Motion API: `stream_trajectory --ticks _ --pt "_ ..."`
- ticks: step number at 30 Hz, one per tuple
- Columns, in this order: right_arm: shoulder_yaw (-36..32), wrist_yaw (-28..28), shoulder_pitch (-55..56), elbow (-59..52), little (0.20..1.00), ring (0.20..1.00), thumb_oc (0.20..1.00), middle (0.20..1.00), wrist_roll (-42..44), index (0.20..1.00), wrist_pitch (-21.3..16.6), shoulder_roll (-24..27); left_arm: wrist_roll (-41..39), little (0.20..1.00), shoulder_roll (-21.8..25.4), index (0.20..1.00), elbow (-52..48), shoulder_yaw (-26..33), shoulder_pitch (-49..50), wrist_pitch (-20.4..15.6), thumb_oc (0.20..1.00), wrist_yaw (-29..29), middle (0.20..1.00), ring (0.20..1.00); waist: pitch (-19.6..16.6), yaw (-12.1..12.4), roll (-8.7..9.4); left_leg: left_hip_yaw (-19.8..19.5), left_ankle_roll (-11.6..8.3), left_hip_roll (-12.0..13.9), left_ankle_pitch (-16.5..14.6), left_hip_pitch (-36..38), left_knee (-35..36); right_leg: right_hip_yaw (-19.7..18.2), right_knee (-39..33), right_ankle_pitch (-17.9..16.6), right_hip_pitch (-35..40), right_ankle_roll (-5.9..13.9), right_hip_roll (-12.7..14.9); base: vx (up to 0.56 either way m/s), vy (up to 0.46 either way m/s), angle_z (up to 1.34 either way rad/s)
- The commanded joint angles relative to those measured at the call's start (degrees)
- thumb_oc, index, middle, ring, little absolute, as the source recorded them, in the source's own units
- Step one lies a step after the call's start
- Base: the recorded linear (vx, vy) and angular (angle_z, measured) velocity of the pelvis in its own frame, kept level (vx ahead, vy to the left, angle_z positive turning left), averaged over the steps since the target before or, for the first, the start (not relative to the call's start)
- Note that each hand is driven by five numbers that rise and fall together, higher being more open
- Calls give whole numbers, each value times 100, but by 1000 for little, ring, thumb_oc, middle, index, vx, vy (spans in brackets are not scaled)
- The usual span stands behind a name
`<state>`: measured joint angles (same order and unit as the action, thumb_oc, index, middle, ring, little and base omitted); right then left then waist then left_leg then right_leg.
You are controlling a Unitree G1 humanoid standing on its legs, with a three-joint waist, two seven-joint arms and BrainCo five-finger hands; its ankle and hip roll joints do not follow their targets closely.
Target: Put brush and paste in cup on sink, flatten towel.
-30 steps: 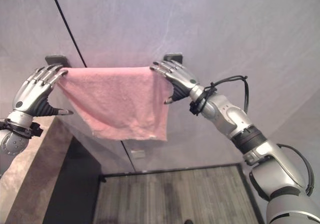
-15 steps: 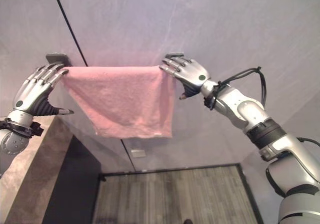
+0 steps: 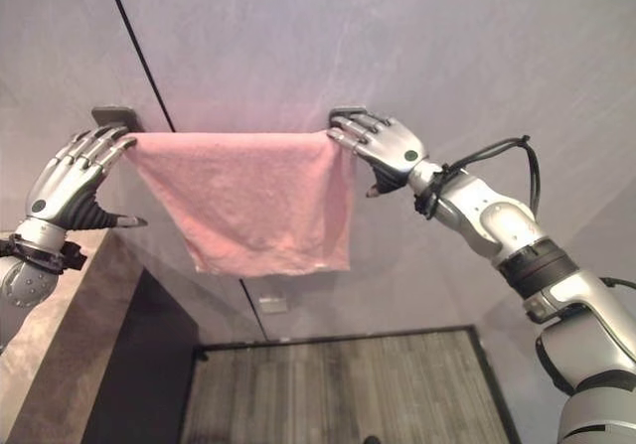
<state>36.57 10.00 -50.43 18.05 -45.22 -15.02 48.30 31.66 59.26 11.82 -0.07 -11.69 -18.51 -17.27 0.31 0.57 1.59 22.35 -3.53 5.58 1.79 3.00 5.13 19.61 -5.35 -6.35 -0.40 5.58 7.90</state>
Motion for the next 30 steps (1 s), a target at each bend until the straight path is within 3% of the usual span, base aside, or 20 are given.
stream_trajectory --ticks 1,17,30 --pt "83 -94 406 705 1000 1000 1000 1000 -54 1000 452 883 367 1000 213 1000 365 336 327 308 1000 57 1000 1000 186 61 47 -367 -218 147 -58 186 -13 -94 35 -75 306 645 404 0 0 0" --pt "366 -13 23 414 1000 1000 1000 1000 54 1000 361 436 1791 1000 1084 1000 575 44 394 565 1000 -140 1000 1000 92 144 -25 -189 -273 233 -17 283 -13 -218 35 -89 250 644 358 -5 -13 -5" --pt "294 -110 -54 370 1000 1000 1000 1000 28 1000 453 326 2031 1000 972 1000 556 338 577 838 1000 -38 1000 1000 21 160 -68 -189 -312 284 8 324 -13 -125 35 -39 330 603 319 -3 -7 -1"
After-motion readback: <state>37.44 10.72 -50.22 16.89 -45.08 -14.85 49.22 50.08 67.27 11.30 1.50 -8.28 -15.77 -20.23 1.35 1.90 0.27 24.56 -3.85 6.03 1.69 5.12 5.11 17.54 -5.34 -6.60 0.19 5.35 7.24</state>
